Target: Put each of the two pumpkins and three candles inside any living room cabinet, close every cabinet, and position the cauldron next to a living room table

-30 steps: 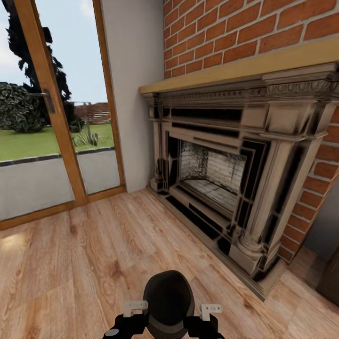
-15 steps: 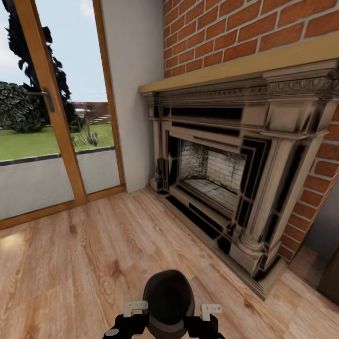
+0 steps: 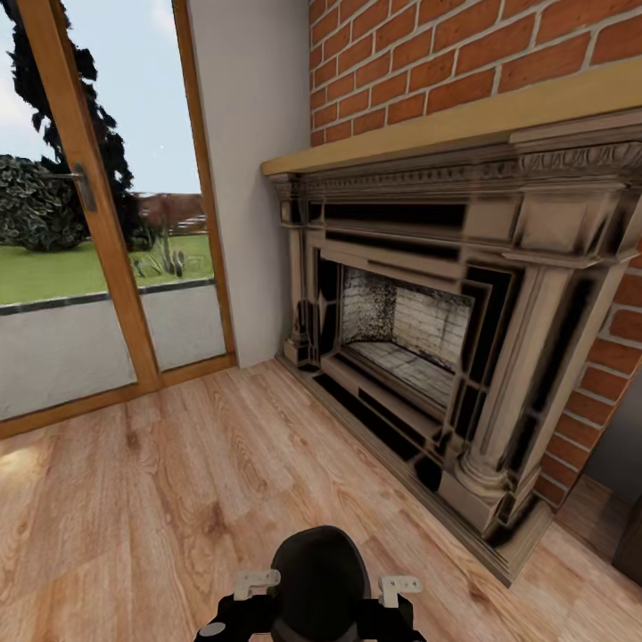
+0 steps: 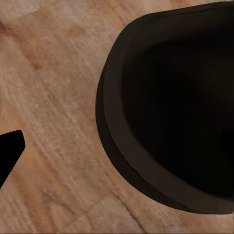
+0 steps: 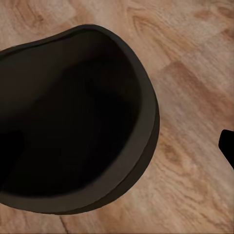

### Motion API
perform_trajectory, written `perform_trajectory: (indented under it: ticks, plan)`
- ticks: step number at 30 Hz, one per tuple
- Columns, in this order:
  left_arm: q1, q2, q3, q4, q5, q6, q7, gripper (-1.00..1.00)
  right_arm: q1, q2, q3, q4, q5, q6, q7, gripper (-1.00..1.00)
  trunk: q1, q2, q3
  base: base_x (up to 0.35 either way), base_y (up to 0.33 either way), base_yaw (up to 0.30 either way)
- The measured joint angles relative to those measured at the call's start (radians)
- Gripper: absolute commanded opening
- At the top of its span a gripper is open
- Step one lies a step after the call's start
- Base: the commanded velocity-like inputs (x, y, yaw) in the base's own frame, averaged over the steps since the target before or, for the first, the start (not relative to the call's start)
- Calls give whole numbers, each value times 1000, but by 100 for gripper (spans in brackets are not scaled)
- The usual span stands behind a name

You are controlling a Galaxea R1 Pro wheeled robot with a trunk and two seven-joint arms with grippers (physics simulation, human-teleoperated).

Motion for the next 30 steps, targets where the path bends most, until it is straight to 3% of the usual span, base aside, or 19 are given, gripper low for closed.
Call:
perform_trajectory:
  ticks: [14,30]
  plan:
    - [1,0,1,0,0,0,0,100,0,2,0,0,0,0,0,100,0,0,0,75,0,0]
    - [0,0,1,0,0,0,1,100,0,2,0,0,0,1,0,100,61,-112,-50,0,0,0]
